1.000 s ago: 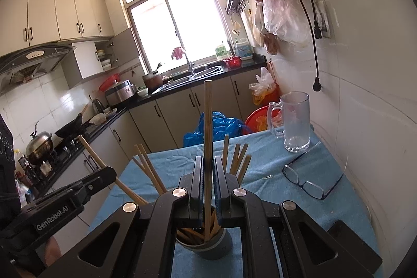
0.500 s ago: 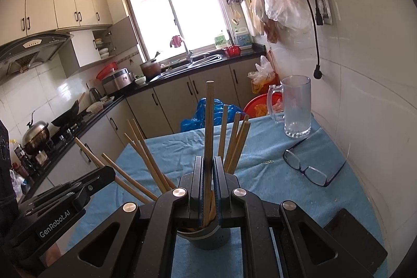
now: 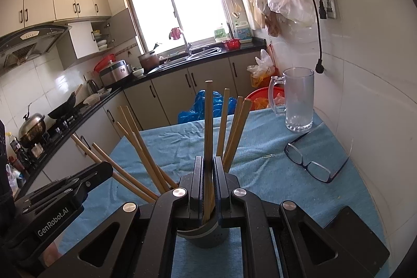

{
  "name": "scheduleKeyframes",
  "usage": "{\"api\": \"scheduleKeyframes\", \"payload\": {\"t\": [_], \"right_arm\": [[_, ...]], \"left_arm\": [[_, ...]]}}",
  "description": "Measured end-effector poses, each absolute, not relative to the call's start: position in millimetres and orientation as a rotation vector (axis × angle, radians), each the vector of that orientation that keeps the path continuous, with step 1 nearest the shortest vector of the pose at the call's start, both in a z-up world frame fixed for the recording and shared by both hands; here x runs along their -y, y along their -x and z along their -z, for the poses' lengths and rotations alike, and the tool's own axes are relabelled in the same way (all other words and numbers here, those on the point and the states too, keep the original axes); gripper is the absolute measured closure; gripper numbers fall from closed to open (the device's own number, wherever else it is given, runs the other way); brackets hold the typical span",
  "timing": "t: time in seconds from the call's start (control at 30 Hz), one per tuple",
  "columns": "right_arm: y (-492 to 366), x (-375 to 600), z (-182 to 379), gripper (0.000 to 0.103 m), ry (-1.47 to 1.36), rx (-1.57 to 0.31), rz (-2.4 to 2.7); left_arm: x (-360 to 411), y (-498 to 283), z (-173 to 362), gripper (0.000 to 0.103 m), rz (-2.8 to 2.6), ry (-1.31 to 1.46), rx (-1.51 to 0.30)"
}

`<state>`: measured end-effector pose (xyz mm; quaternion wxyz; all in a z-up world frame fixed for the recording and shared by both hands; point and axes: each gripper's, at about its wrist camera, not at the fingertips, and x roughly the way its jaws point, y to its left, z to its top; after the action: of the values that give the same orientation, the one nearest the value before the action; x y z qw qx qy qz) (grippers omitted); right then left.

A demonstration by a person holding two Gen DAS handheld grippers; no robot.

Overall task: Organize utensils
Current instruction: 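Open the left tool to release its chopstick while the right tool releases its own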

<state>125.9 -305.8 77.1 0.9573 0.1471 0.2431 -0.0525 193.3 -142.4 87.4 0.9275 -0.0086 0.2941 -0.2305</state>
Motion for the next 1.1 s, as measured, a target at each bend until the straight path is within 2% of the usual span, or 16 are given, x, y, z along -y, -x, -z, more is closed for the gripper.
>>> {"api": "scheduleKeyframes", "payload": {"t": [1.1], "right_arm": [[-139.3, 300.8, -70.3, 0.095, -0.266, -0.512, 0.114]], "left_arm": [[143.2, -207.8, -69.6, 0.091, 0.44, 0.012, -0.62]]}}
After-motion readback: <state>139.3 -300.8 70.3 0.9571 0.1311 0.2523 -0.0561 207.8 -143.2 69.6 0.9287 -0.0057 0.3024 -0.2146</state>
